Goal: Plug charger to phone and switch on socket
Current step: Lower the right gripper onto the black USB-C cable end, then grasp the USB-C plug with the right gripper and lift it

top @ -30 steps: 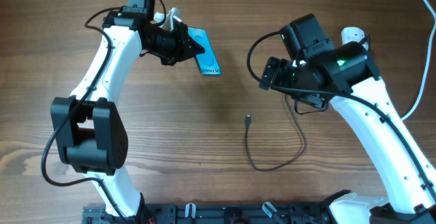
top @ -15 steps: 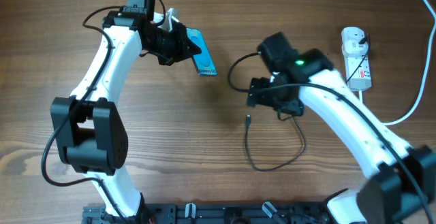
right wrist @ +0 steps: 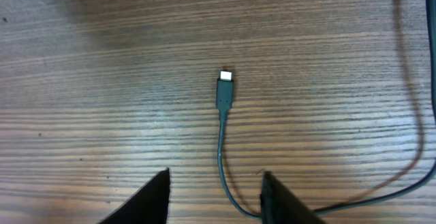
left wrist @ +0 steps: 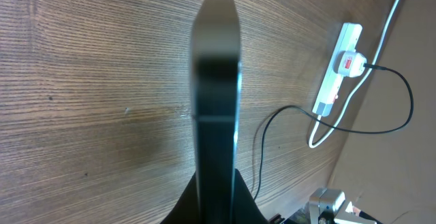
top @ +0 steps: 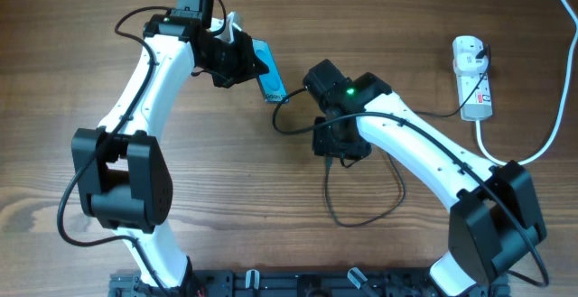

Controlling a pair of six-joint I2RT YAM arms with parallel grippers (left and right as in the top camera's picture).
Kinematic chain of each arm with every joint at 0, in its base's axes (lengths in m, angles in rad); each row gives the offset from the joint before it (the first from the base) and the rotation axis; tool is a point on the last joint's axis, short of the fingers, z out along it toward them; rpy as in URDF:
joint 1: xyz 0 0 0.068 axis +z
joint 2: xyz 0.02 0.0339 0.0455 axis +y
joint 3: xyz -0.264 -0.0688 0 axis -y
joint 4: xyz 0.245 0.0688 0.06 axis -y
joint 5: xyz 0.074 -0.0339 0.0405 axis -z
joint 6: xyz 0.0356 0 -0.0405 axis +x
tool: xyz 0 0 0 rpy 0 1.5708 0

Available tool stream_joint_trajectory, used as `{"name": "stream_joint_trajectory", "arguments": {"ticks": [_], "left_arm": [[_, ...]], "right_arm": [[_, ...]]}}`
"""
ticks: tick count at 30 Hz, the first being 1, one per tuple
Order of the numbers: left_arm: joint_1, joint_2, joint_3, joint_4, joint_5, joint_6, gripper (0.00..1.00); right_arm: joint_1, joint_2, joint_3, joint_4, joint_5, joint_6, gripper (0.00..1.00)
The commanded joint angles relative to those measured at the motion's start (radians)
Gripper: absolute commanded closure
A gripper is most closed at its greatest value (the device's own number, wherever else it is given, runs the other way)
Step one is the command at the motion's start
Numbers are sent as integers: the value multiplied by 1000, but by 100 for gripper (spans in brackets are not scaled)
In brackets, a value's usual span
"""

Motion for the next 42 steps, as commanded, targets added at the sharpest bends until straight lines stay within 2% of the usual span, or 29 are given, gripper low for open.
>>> {"name": "stream_joint_trajectory", "arguments": {"ticks": [1, 5, 14, 16, 23, 42], "left_arm": [[2, -35, 1, 6, 8, 16, 96], [2, -35, 1, 9, 8, 16, 96], [2, -35, 1, 10, 8, 16, 96], [2, -35, 1, 10, 8, 16, 96], [2, -35, 1, 10, 8, 16, 96], [2, -35, 1, 10, 8, 16, 96]], "right_arm": [[3, 13, -67, 41, 10, 29, 60], [8, 13, -155, 137, 10, 28, 61], [71, 37, -158, 164, 93, 101, 62], [72, 53, -158, 178, 93, 123, 67], [91, 111, -158, 202, 113, 126, 66], [92, 113, -221, 286, 100, 122, 68]]}}
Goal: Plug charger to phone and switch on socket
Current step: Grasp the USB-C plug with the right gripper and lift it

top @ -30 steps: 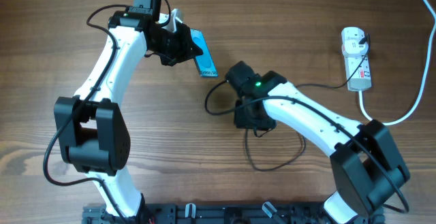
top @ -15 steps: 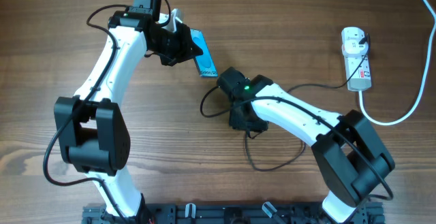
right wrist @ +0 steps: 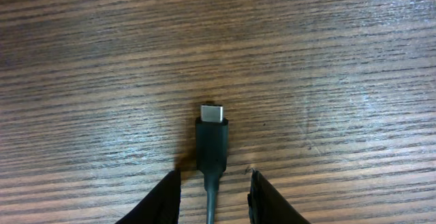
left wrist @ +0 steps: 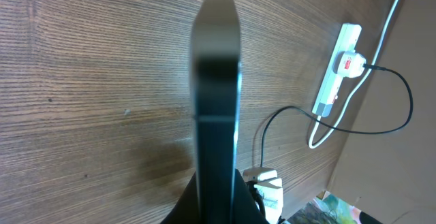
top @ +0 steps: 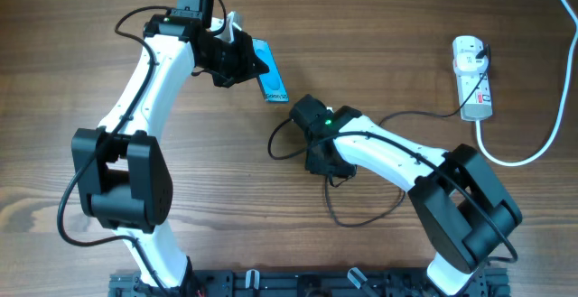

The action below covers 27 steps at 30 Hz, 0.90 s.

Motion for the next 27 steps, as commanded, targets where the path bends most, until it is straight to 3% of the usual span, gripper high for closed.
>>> {"name": "stream_joint_trajectory", "arguments": {"ticks": [1, 20, 27], "left_arm": [[2, -35, 1, 5, 8, 16, 96], [2, -35, 1, 5, 8, 16, 96], [2, -35, 1, 5, 8, 16, 96]], "right_arm": [[3, 17, -9, 5, -4, 8, 69], [3, 73, -9, 5, -43, 8, 73], [3, 77, -9, 4, -61, 8, 80]]}}
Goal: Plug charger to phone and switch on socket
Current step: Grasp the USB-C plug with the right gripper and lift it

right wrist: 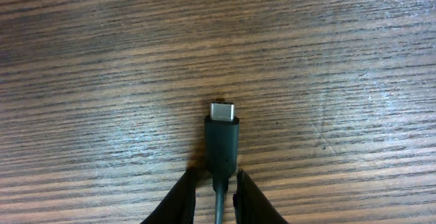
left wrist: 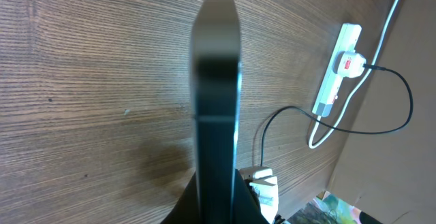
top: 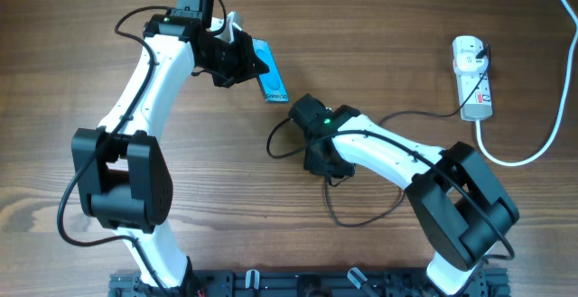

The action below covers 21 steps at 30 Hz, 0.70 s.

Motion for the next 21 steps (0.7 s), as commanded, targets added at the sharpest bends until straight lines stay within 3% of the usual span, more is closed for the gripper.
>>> {"name": "stream_joint_trajectory", "arguments": {"ticks": [1, 16, 21], "left_arm": [[2, -35, 1, 5, 8, 16, 96], [2, -35, 1, 2, 8, 16, 96], [2, -35, 1, 2, 8, 16, 96]], "right_arm": [[3, 58, -16, 4, -31, 4, 80], [3, 58, -16, 4, -19, 4, 92], [0, 56, 22, -14, -55, -72, 96]]}}
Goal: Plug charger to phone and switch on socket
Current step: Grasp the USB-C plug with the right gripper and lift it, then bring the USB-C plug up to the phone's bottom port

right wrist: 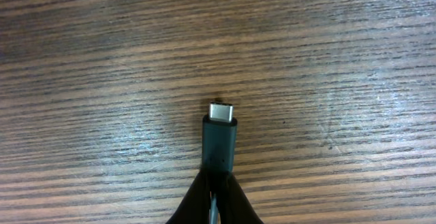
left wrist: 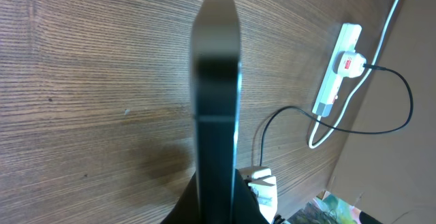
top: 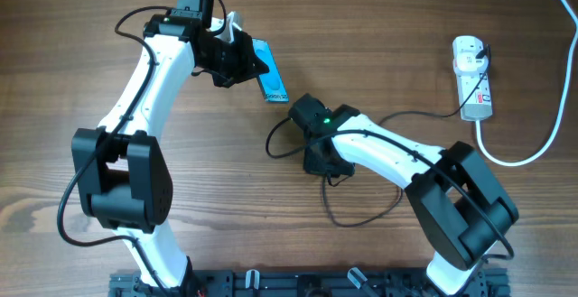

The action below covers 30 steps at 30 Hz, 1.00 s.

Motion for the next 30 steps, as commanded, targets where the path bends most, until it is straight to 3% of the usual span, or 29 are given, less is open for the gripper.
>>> {"name": "stream_joint_trajectory", "arguments": {"ticks": [1, 8, 16, 19, 25, 30], "left_arm": [[2, -35, 1, 3, 8, 16, 96], [2, -35, 1, 24, 38, 16, 96], [1, -52, 1, 224, 396, 21, 96], [1, -118, 1, 240, 379, 70, 96], [-28, -296, 1, 200, 163, 84, 96], [-89, -322, 1, 140, 81, 178, 96]], "right_arm": [[-6, 47, 42, -34, -61, -81, 96], [-13, -140, 123, -158, -98, -110, 96], [-12, -418, 122, -225, -175, -161, 96], [-12, -447, 122, -247, -175, -162, 96], [-11, -447, 122, -238, -176, -271, 96], [-11, -467, 124, -231, -190, -347, 96]]}}
